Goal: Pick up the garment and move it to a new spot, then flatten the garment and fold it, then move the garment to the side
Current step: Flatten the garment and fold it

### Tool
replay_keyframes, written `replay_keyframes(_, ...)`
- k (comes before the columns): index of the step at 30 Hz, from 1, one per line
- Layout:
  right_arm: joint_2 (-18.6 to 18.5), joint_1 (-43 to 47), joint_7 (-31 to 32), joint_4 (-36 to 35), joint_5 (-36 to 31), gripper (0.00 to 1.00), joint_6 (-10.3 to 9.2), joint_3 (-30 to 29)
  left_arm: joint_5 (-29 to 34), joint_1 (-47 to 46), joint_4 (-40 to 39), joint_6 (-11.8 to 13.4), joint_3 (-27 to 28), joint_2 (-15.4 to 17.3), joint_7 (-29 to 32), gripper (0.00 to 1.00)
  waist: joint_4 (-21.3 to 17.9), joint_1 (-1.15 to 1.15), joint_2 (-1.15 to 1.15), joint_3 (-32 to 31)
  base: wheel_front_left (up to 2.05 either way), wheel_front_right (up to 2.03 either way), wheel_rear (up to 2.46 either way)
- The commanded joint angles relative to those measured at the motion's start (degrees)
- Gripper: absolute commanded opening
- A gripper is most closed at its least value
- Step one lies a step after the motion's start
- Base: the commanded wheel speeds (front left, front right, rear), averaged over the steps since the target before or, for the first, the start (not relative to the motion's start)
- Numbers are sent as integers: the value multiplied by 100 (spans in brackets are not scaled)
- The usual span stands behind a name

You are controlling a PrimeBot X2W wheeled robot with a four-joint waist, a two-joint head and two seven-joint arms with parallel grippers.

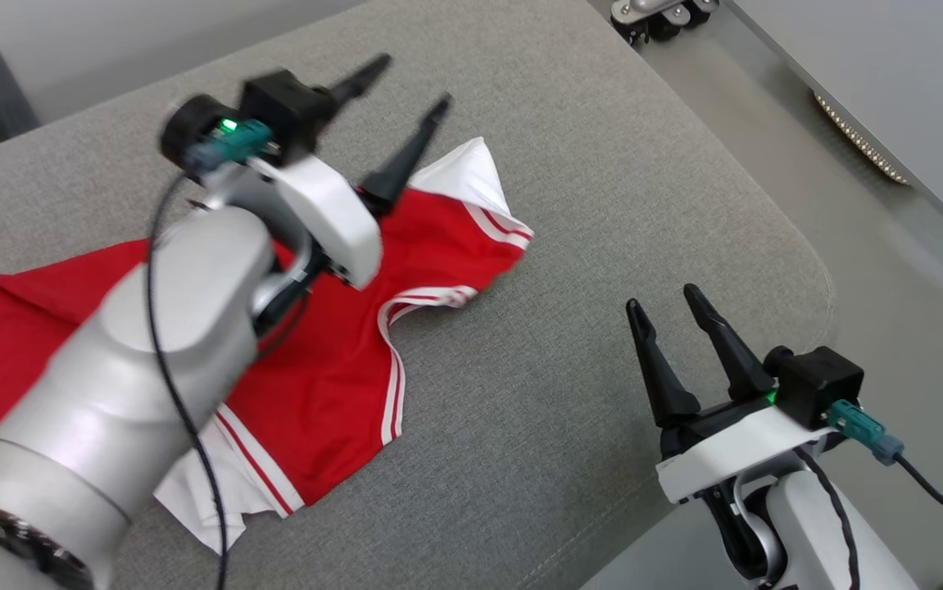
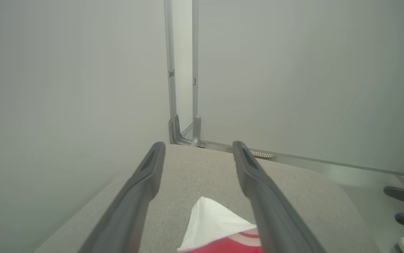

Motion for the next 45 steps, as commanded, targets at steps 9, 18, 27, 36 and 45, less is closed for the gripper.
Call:
replay_keyframes(9, -102, -208, -13, 227, -226, 100, -2, 319, 731, 741, -780, 185, 1597, 692, 0, 100, 439, 0, 0, -609, 0, 0, 0)
replay_keyframes(18, -532, -177, -13, 131, -377, 100, -2, 469, 1910, 2341, -2022, 637, 3158, 814, 1, 100, 1434, 0, 0, -926, 0, 0, 0)
replay_keyframes(27, -924, -69, -13, -36, -478, 100, -2, 517, 2697, 4036, -2811, 798, 4518, 161, 0, 100, 2364, 0, 0, -1169, 0, 0, 0)
replay_keyframes(36, -1033, 33, -13, -98, -498, 100, -2, 761, 3517, 5175, -3196, 865, 5376, -729, 0, 100, 2844, 0, 0, -1372, 0, 0, 0)
replay_keyframes(45, -919, 313, -13, -9, -703, 100, -2, 884, 3812, 5974, -3187, 940, 5589, -1035, 0, 100, 3196, 0, 0, -1524, 0, 0, 0)
